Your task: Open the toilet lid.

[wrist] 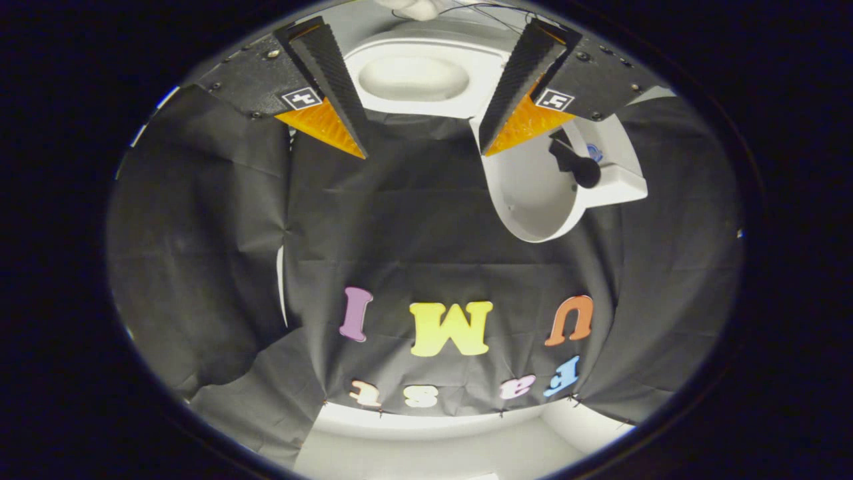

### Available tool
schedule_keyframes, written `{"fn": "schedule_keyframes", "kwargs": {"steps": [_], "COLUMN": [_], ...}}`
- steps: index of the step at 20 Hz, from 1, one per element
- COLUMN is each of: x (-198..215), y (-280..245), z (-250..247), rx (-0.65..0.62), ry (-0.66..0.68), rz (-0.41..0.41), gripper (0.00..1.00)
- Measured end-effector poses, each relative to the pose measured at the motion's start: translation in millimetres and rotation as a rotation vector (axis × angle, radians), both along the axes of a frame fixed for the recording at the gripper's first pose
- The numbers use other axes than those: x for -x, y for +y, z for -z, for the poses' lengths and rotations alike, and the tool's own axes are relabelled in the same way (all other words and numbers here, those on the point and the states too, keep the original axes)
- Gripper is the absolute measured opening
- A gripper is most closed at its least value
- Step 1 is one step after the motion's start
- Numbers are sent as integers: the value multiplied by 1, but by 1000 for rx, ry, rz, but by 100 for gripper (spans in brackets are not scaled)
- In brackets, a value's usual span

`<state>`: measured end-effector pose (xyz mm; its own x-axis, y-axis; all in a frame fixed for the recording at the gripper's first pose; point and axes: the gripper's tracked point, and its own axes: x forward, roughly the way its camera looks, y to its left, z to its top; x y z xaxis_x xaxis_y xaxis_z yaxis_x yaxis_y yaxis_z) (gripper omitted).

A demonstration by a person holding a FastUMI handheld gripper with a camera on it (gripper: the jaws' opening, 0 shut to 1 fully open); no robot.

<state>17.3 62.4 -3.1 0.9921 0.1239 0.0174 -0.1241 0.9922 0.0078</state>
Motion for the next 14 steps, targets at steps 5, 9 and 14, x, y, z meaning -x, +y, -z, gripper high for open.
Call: {"fn": "schedule_keyframes", "kwargs": {"steps": [5,9,14], "x": [3,-2,-9], "y": [-61,-90,-96], "z": [18,23,41], "rx": [-53,-37,-45], "ry": [5,-22,17], "rz": [68,109,115], "gripper": [100,100,100]}}
